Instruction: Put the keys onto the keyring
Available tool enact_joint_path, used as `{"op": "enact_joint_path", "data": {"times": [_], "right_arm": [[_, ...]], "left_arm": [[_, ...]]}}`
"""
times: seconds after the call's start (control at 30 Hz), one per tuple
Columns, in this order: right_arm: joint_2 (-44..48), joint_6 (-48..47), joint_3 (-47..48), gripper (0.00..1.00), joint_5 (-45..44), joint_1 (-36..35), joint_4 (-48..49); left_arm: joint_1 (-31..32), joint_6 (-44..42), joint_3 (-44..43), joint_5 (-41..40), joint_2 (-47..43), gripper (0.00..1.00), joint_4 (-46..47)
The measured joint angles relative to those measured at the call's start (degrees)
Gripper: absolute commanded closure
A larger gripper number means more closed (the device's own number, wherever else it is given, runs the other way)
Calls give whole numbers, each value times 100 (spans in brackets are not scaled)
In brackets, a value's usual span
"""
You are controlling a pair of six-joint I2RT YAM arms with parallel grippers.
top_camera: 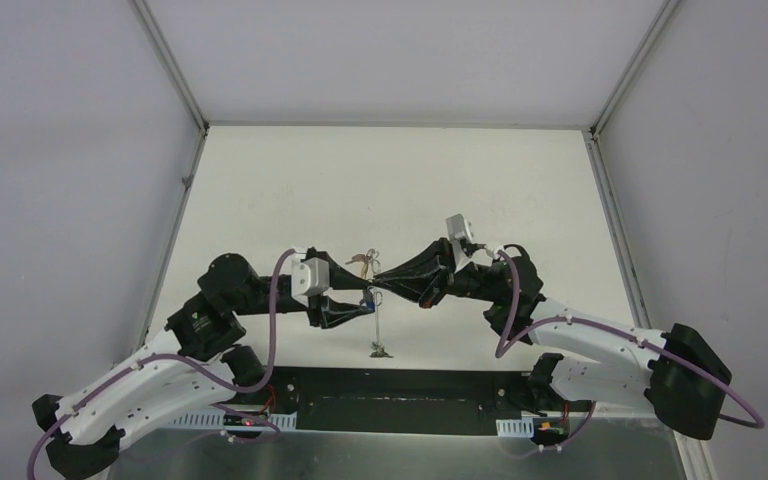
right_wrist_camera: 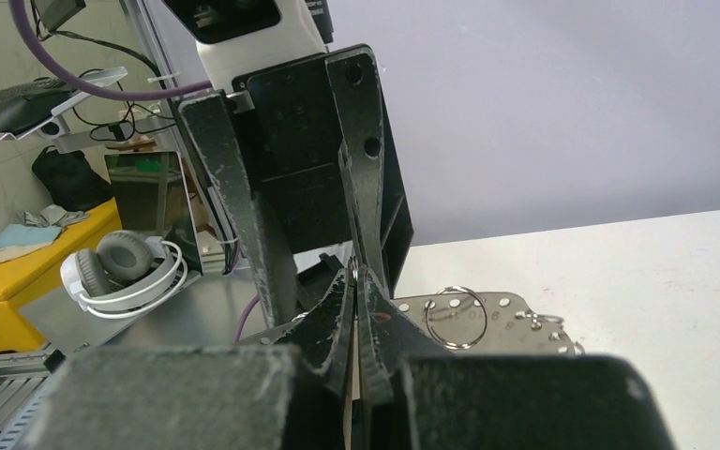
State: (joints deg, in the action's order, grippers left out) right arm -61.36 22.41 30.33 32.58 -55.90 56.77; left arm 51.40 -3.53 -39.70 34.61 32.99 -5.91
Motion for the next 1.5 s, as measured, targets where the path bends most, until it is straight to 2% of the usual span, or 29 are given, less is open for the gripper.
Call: {"op": "enact_joint_path", "data": {"times": [0.13, 0.27, 0.47, 0.6, 0.93, 1.23, 1.5], "right_arm": [[59, -2, 0, 100, -26, 2, -9], [118, -4, 0, 100, -31, 2, -17], [138, -7, 0, 100, -28, 2, -55], [138, -4, 0, 100, -31, 2, -55], [138, -4, 0, 100, -44, 2, -55], [138, -2, 0, 100, -46, 4, -52], [136, 26, 2, 100, -37, 11, 2]], "left_arm": [[0, -42, 26, -114, -372, 52, -96], [2, -195, -46, -313, -699, 56, -387], [2, -426, -275, -496, -682, 81, -756], [0, -522, -446, -450, -437, 89, -833], [0, -463, -592, -201, 256, 91, -745], [0, -229, -356, -168, 262, 97, -225], [0, -39, -232, -175, 262, 95, 44]]}}
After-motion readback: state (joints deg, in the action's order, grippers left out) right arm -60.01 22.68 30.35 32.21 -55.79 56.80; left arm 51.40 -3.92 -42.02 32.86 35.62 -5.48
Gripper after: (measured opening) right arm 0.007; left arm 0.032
